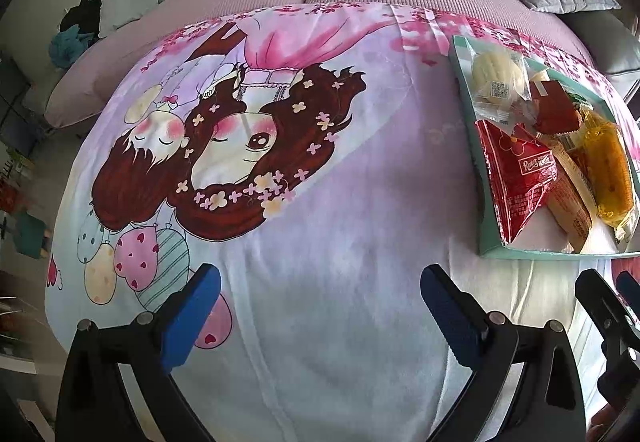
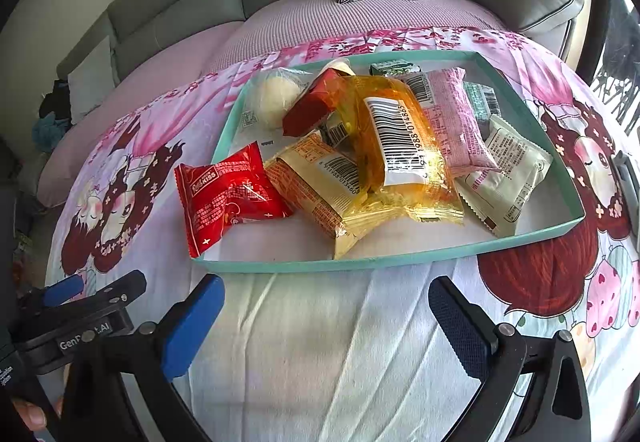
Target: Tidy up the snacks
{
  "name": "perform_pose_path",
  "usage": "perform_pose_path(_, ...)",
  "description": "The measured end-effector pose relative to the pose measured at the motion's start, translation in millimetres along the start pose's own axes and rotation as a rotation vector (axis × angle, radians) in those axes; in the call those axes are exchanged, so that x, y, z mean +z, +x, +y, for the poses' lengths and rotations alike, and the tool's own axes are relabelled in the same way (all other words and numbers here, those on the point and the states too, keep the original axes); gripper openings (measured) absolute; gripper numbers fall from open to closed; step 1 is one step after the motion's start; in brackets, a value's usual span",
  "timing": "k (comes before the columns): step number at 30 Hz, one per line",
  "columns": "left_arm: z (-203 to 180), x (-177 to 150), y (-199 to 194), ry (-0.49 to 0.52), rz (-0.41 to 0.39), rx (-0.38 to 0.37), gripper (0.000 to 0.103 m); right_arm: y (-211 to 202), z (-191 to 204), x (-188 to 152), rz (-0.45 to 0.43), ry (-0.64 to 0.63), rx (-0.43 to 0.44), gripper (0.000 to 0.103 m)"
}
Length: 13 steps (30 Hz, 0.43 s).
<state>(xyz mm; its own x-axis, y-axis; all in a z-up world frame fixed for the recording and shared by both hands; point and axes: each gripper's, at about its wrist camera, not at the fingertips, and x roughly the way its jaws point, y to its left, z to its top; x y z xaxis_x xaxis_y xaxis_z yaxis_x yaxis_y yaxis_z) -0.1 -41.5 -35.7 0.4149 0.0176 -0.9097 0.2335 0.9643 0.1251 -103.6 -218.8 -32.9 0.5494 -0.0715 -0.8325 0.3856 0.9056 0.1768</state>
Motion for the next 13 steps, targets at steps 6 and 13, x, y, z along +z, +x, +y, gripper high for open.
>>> perform_pose_path(6, 0.3, 0.1, -7.3, 0.003, -0.047, 0.010, 0.100, 0.2, 0.3, -0.4, 0.002, -0.001, 0.001, 0.103)
perform_pose_path(13, 1.9, 1.0, -3.6, -0.002, -0.029, 0.005, 0.100, 0.4, 0.0, -0.2, 0.003, -0.002, 0.002, 0.103)
